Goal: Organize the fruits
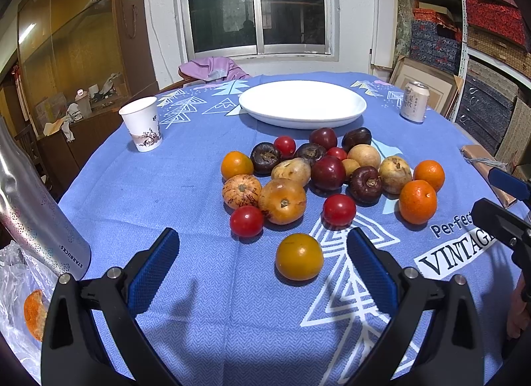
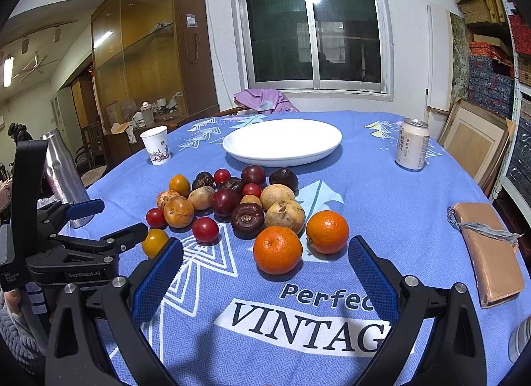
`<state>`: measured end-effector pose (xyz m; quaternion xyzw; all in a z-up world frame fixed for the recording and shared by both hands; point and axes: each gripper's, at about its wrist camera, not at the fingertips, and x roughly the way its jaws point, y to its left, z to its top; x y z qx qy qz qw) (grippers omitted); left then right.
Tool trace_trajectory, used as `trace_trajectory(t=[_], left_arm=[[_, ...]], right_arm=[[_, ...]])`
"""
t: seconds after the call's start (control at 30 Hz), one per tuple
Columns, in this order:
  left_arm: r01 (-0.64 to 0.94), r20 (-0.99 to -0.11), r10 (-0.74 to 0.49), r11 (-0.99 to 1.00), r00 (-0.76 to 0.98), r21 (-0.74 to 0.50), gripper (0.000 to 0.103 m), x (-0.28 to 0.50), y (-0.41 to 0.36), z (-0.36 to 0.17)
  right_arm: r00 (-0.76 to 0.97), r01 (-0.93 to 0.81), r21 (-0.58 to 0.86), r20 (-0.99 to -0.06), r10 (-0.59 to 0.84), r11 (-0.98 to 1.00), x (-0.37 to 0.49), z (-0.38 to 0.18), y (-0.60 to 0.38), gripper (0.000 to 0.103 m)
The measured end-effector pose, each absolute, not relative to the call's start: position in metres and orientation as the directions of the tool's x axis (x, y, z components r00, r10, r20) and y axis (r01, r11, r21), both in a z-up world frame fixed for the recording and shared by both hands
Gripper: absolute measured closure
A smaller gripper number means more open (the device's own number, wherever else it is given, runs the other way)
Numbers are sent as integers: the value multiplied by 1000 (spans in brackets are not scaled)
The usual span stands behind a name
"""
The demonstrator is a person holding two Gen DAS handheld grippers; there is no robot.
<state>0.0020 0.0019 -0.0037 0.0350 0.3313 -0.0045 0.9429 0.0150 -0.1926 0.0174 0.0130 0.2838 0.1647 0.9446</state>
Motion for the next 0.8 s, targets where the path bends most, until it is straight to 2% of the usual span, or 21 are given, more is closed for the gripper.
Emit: trace_trajectory(t=[0.8], left_arm=[[31,-626,15,998,779,62,4,2,2,-4]], right_arm=[[787,-305,117,-527,319,945,15,19,-192,3]])
